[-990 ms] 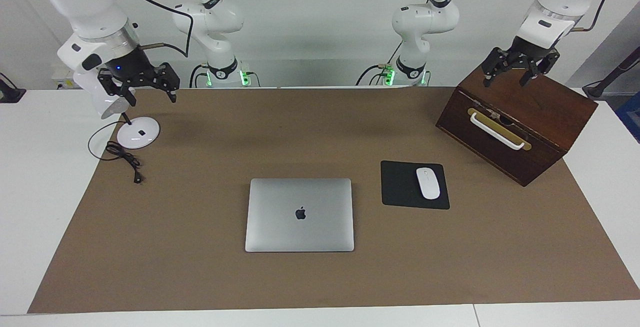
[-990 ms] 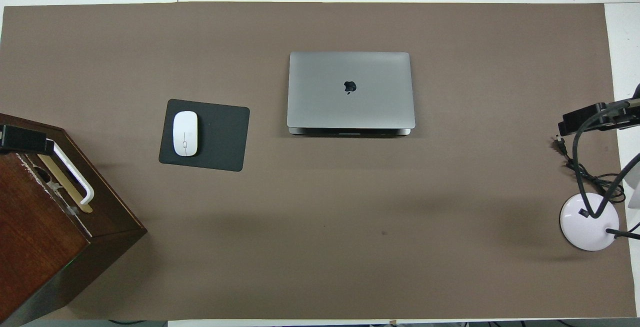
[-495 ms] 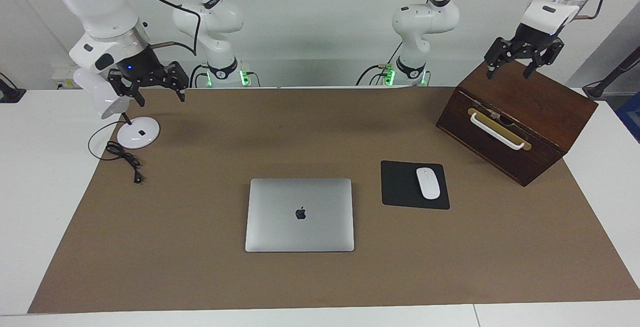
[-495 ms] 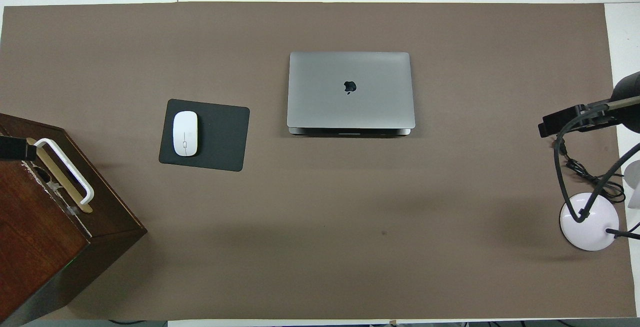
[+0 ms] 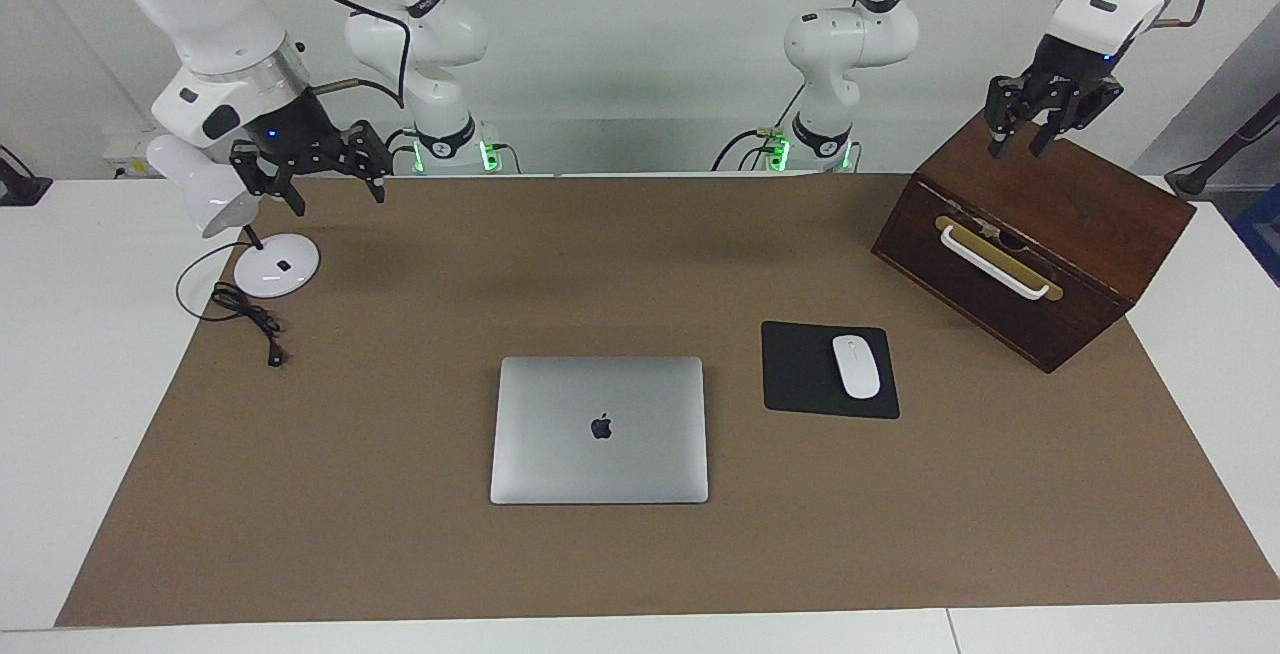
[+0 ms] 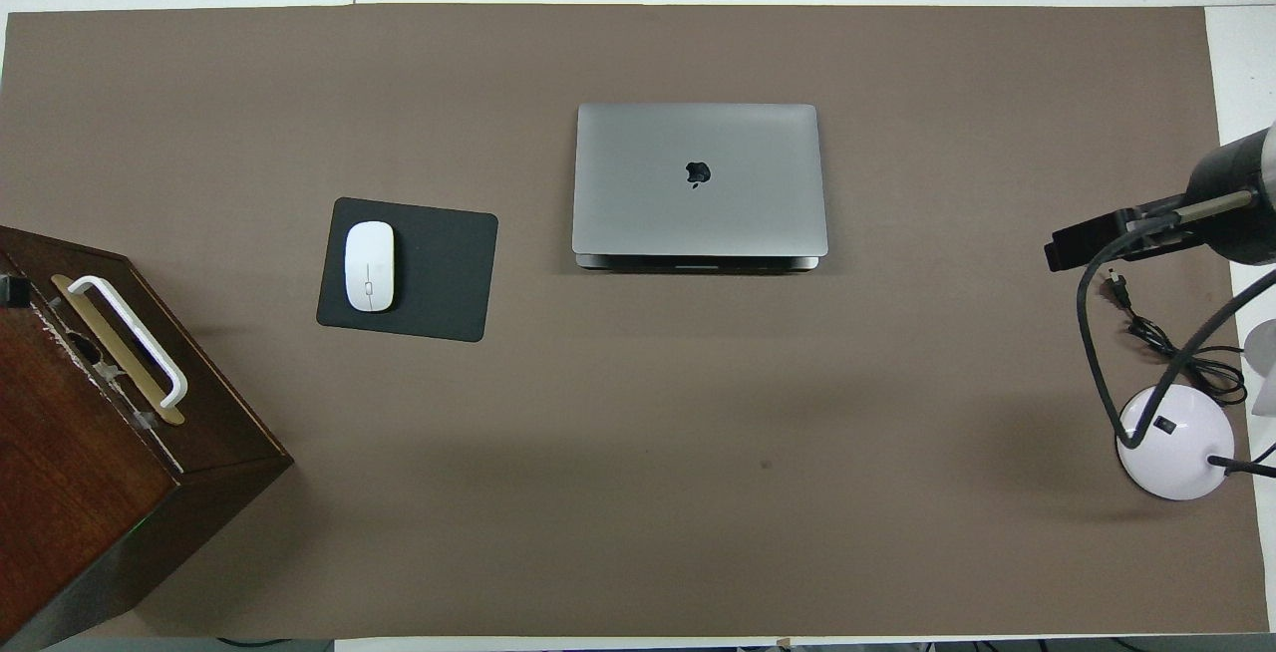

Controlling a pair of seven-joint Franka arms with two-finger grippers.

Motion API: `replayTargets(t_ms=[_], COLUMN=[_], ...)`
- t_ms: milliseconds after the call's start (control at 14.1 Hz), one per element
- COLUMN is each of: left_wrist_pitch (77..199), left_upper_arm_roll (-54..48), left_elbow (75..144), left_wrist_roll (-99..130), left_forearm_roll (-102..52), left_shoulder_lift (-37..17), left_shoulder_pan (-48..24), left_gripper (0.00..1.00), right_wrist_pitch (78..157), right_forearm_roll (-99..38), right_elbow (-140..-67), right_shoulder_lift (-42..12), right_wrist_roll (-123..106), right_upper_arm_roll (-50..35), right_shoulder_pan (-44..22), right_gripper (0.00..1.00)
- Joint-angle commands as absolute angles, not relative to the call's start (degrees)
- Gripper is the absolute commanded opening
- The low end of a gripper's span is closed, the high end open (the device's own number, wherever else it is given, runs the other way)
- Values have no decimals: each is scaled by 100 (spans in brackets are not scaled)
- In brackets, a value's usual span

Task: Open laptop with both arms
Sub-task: 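Move the right gripper toward the laptop while the left gripper advances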

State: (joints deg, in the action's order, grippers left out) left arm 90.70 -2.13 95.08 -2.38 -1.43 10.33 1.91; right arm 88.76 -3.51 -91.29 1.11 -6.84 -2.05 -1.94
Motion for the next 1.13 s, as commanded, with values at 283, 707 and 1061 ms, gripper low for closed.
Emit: replayTargets(t_ms=[283,707,1061], left_wrist_pitch=[10754,13382,14668], left_upper_arm_roll=[-237,-246,-263], left_elbow=[10693,13593,15195], left_wrist_roll=[-228,-360,-360], left_forearm_roll=[-667,-686,-677], left_shoulder_lift=[1361,2714,3541], left_shoulder_pan=[123,-912,-1739], left_gripper=[0,0,0], right_wrist_pitch=[9509,10194,11361], right_forearm_roll=[-334,684,1386], right_elbow=[-9518,-10159,-10853], right_shoulder_lift=[114,237,220], right_wrist_roll=[-1142,-1335,-1713], right_upper_arm_roll=[-693,-1660,-2003], right_shoulder_pan=[-158,-158,-167], right_gripper=[100,89,89])
